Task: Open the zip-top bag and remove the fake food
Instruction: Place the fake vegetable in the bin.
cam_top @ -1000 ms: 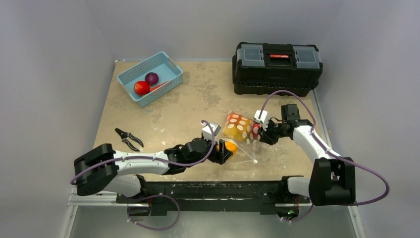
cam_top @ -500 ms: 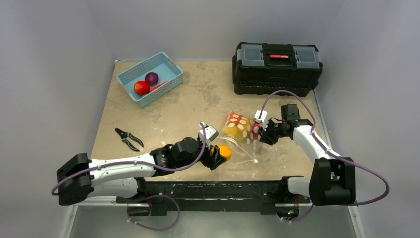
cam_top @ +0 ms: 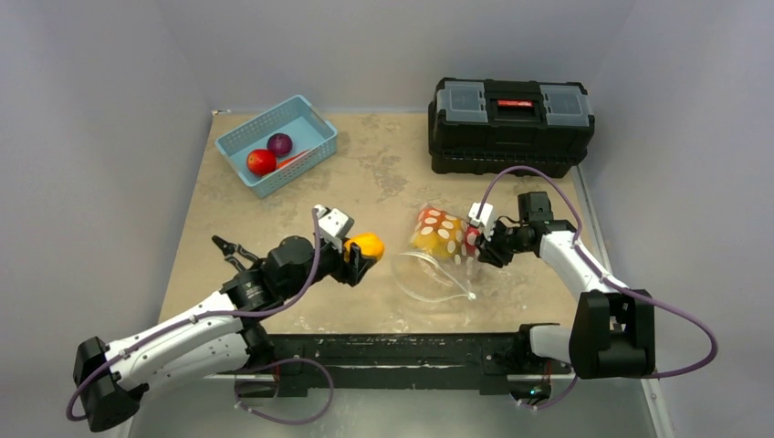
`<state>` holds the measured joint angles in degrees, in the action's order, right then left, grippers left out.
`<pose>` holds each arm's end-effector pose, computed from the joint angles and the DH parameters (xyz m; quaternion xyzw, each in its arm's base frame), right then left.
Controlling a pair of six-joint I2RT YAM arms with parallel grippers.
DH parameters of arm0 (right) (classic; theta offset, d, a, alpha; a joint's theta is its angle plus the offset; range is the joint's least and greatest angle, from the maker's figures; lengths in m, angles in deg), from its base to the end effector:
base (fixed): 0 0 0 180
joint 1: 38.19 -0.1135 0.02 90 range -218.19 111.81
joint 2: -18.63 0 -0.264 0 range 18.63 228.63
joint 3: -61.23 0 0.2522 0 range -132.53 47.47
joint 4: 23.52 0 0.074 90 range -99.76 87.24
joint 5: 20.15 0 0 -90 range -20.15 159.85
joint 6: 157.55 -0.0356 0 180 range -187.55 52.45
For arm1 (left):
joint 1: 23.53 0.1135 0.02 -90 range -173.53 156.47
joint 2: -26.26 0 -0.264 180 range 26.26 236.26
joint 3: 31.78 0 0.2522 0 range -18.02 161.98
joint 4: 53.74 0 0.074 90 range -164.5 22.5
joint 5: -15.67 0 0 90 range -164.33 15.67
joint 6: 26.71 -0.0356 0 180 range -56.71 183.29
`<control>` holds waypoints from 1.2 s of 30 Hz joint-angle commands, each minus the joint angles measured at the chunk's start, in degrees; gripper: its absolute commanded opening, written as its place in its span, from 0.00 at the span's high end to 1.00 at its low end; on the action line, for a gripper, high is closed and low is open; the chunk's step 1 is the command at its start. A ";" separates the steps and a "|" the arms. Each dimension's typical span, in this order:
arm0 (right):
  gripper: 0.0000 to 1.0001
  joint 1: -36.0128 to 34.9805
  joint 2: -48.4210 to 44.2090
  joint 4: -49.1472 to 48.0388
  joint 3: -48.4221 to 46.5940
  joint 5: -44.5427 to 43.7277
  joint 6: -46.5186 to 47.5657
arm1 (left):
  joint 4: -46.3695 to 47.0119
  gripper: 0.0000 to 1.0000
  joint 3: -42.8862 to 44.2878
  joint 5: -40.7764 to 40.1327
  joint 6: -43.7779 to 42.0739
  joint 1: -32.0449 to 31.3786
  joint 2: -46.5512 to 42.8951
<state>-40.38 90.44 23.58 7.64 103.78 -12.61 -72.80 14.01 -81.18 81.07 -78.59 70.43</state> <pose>0.2195 0.0283 0.1914 -0.5015 0.7908 0.1646 0.3098 0.1106 -0.1509 0.2718 0.2237 0.7738 -0.3119 0.5039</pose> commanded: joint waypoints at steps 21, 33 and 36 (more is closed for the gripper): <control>0.67 0.18 -1.94 0.20 -1.57 0.78 1.12 | 6.87 1.00 14.47 1.16 -1.80 33.25 18.31; 0.66 0.26 -2.32 0.31 -1.74 0.78 1.29 | 5.82 1.00 29.96 -1.25 -4.18 42.44 35.81; 0.66 0.26 -2.30 0.40 -1.83 0.87 1.36 | 3.32 1.00 33.33 -0.07 -4.65 44.42 39.26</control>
<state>-40.38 89.41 23.65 7.64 103.82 -12.15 -68.65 41.95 -81.62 78.45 -36.65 107.02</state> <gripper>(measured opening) 0.337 0.644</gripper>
